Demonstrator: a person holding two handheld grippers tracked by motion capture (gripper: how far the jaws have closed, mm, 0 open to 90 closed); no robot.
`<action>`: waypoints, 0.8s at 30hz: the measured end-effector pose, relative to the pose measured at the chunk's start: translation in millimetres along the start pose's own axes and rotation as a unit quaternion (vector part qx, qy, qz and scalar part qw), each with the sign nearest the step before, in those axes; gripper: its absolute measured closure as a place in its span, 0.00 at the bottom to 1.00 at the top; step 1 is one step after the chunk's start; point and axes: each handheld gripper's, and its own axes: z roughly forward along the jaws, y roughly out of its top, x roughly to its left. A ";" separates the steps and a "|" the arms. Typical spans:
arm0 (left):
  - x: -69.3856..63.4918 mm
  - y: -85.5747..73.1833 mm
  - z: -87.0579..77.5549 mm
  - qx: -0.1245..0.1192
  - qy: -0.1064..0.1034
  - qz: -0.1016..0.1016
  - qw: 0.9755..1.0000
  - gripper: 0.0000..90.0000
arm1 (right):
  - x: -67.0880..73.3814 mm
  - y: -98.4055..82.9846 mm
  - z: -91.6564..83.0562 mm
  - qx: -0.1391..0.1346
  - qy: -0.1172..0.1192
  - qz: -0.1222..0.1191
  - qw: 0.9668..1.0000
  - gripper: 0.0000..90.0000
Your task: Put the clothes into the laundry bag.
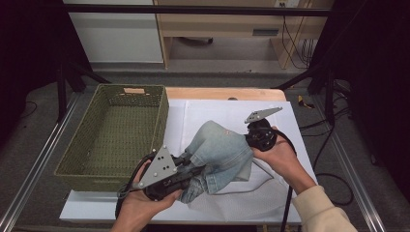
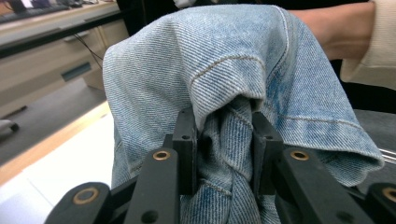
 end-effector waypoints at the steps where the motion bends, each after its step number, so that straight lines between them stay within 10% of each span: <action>1: -1.9 0.1 0.9 0.005 -0.002 0.004 1.000 0.76 | -0.8 -0.1 0.1 -0.001 0.001 -0.001 1.000 0.99; 24: -35.3 -1.5 29.0 0.024 -0.057 -0.017 0.998 0.76 | -5.3 2.8 -3.2 -0.009 -0.003 0.003 1.000 0.99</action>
